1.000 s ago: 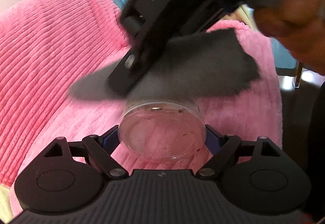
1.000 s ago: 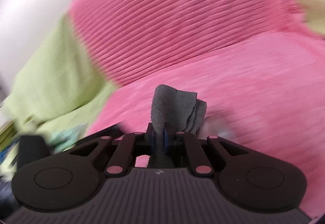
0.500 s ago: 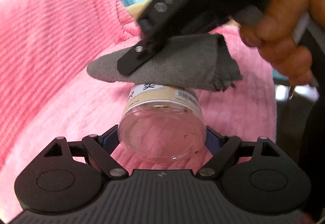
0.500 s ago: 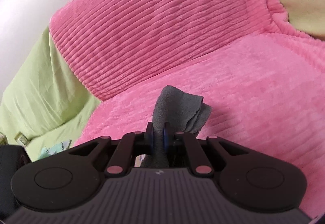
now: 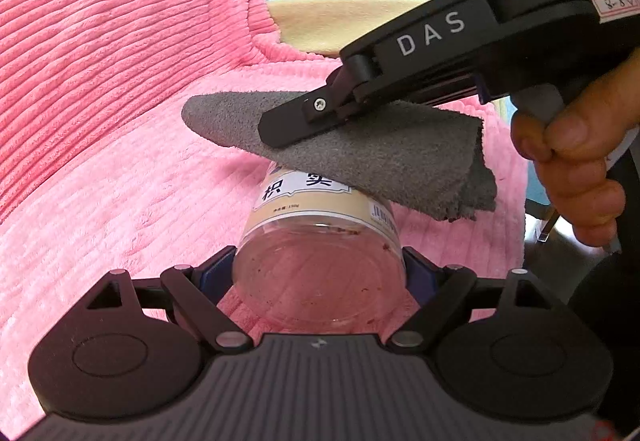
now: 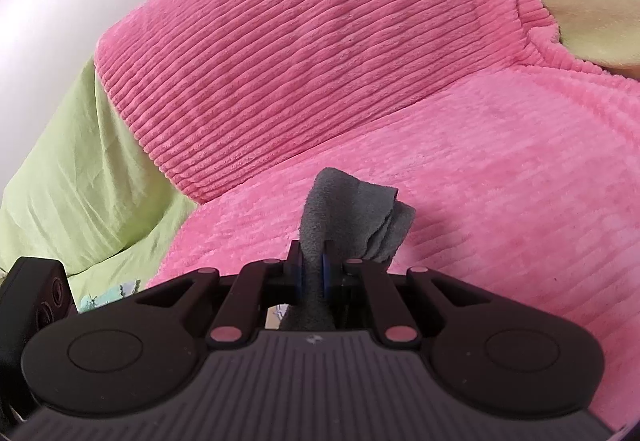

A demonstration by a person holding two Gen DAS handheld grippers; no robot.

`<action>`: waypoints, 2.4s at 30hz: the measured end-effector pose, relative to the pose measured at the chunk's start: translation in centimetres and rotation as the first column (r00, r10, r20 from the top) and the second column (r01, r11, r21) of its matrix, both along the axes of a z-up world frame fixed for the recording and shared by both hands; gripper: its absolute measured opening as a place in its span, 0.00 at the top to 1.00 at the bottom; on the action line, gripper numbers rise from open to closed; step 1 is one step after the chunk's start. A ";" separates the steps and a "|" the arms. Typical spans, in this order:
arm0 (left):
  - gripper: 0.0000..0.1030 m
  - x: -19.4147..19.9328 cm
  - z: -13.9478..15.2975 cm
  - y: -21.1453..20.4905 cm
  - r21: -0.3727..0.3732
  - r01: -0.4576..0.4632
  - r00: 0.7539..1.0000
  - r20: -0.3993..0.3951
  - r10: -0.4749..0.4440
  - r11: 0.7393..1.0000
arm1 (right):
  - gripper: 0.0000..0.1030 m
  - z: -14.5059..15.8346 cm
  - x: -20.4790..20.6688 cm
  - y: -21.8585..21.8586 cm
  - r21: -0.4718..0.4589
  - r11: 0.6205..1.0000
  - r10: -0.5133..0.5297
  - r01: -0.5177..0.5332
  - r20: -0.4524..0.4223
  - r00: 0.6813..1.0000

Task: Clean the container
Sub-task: 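Rotate the held jar with the left gripper to present its rim, then wipe the cloth across the jar rim with the right gripper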

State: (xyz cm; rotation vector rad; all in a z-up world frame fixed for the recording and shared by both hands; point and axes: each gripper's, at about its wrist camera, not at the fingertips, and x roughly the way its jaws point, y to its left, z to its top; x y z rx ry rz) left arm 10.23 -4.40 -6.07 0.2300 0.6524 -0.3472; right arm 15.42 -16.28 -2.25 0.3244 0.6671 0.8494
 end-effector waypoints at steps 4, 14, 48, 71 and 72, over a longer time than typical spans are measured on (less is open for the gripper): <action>0.17 -1.4 0.0 -0.4 0.000 0.002 1.000 0.001 -0.002 1.000 | 0.94 0.1 -0.2 0.0 -0.003 1.000 -0.010 0.010 -0.003 1.000; 0.17 -2.8 0.0 -0.6 0.022 0.003 1.000 0.015 -0.003 1.000 | 0.94 0.7 -3.2 0.5 0.021 0.994 0.106 -0.106 0.000 0.994; 0.16 -3.7 1.6 -0.1 0.070 -0.029 0.988 0.153 0.018 0.997 | 0.93 -0.3 -4.8 -3.1 0.055 0.972 -0.221 0.230 -0.132 0.966; 0.17 -3.0 0.1 0.1 0.048 -0.071 0.978 0.198 0.061 0.996 | 0.93 3.1 -2.7 1.5 -0.125 0.985 0.121 -0.117 0.026 0.992; 0.17 -3.0 0.1 0.2 0.045 -0.072 0.979 0.197 0.062 0.996 | 0.93 3.1 -2.8 1.3 -0.109 0.986 0.131 -0.129 0.012 0.991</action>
